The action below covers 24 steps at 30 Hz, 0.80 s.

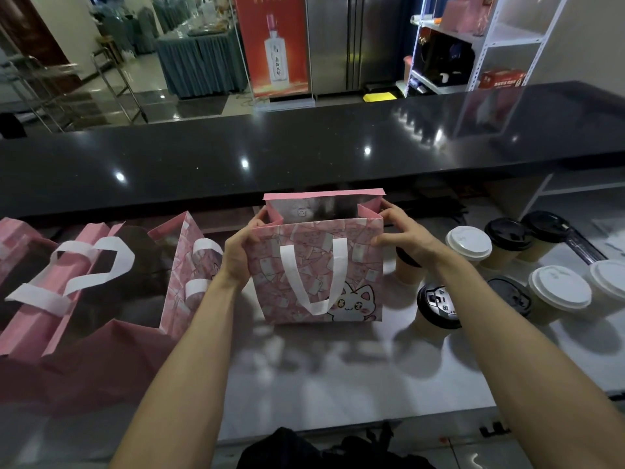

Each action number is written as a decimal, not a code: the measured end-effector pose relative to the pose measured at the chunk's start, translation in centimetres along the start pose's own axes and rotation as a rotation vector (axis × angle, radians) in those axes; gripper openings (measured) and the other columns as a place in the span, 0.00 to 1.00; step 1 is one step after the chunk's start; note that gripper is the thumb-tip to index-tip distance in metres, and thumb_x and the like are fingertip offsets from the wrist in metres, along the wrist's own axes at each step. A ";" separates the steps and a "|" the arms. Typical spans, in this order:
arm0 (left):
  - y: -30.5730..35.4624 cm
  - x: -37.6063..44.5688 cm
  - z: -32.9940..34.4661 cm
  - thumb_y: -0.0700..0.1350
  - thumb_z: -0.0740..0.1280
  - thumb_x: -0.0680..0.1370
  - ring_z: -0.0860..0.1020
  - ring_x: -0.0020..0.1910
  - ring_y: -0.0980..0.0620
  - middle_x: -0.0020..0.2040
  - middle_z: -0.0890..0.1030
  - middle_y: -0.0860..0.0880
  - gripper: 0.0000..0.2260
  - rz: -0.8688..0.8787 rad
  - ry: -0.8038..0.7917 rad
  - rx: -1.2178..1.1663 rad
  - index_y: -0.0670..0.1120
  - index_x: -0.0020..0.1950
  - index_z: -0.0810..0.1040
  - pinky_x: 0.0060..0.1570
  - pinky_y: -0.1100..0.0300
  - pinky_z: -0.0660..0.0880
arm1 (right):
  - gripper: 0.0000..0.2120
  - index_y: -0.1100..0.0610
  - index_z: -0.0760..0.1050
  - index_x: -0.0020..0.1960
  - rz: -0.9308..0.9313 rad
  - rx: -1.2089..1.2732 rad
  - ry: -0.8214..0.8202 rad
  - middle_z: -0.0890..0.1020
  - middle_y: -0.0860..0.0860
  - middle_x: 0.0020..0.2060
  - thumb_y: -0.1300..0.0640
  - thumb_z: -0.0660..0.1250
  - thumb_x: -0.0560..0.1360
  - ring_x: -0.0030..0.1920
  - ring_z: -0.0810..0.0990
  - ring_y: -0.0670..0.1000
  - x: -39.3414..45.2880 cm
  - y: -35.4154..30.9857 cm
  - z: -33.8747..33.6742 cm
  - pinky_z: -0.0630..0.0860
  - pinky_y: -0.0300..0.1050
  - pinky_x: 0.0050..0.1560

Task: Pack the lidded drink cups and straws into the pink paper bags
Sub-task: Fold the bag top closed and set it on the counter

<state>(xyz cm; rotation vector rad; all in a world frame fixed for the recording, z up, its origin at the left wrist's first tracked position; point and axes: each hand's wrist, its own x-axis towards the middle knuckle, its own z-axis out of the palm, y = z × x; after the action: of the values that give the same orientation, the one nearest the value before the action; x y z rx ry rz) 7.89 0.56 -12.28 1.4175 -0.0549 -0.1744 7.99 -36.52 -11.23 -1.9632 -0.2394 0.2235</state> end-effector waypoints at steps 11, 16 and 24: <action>-1.4 -2.0 -2.8 0.69 0.82 0.65 0.83 0.66 0.44 0.69 0.80 0.48 0.34 0.003 0.033 0.460 0.59 0.67 0.80 0.59 0.48 0.84 | 0.39 0.44 0.83 0.58 0.167 -0.330 0.063 0.88 0.40 0.48 0.20 0.79 0.57 0.47 0.86 0.40 -3.7 1.2 1.6 0.84 0.45 0.52; -1.8 -2.6 -2.7 0.60 0.80 0.75 0.84 0.68 0.49 0.69 0.85 0.53 0.33 -0.057 -0.154 0.438 0.71 0.78 0.73 0.65 0.45 0.82 | 0.22 0.42 0.87 0.53 0.186 -0.266 -0.093 0.89 0.36 0.46 0.26 0.75 0.70 0.47 0.87 0.37 -3.8 1.0 2.7 0.82 0.45 0.54; -0.3 -2.5 -2.9 0.53 0.73 0.70 0.84 0.57 0.46 0.56 0.86 0.47 0.21 0.006 -0.055 0.396 0.50 0.62 0.83 0.61 0.45 0.78 | 0.20 0.42 0.86 0.62 0.064 -0.021 -0.092 0.89 0.44 0.56 0.39 0.81 0.72 0.58 0.88 0.47 -3.4 0.9 1.5 0.82 0.57 0.67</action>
<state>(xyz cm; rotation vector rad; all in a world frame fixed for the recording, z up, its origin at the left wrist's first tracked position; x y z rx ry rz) 5.86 3.78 -12.83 1.8074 -0.1453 -0.2047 4.41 -36.43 -12.52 -1.9858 -0.2401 0.3552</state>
